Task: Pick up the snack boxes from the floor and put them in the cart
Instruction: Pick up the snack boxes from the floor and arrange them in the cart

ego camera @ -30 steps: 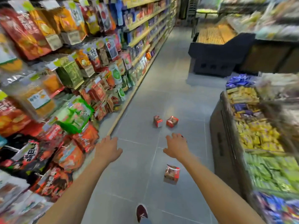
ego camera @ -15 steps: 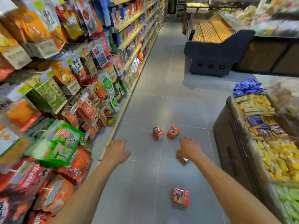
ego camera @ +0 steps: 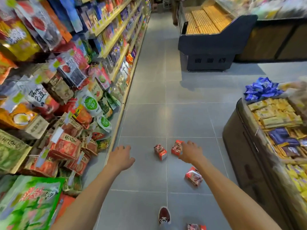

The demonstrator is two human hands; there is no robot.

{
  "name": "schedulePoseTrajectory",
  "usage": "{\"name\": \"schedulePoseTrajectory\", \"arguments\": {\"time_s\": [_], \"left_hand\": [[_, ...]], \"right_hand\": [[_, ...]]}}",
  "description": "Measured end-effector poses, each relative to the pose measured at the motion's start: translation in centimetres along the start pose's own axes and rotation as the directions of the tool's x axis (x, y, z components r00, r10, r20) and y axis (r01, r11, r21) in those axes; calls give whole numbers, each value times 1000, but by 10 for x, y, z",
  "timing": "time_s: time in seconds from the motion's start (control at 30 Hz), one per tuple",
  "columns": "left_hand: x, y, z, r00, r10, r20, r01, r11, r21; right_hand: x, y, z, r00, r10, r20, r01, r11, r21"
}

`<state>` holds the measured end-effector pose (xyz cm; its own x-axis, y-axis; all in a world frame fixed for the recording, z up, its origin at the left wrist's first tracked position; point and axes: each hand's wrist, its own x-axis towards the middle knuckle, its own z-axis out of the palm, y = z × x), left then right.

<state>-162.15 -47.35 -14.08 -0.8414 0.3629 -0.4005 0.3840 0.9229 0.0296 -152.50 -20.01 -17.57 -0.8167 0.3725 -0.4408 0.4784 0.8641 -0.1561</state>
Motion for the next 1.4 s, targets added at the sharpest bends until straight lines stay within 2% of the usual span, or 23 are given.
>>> {"name": "schedulePoseTrajectory", "arguments": {"time_s": [0.17,0.43,0.6,0.83,1.07,1.2,1.33,1.4], "left_hand": [[78,18,-19,997,75,27,-77,996,48],[181,44,-20,971,197,133,-207,976,63],[250,54,-14,936,292,198,-315,944,95],[356,63,1,855,437,279,-482,869,116],[457,73,87,770,534,350,-599,793,108],[518,77,160,737,574,357,-641,761,100],[571,77,253,669,662,338,-734,660,161],[593,78,303,620,696,363,-783,582,221]], "right_hand": [[73,-2,-19,999,32,13,-32,999,29],[144,4,-18,986,159,54,-164,980,111],[186,9,-21,963,248,108,-257,963,81],[262,-4,-2,911,374,176,-398,908,128],[357,-2,72,866,460,195,-498,828,257],[424,12,144,789,555,263,-607,641,469],[490,29,219,733,627,264,-651,534,540],[520,35,261,720,647,251,-659,522,541]]}}
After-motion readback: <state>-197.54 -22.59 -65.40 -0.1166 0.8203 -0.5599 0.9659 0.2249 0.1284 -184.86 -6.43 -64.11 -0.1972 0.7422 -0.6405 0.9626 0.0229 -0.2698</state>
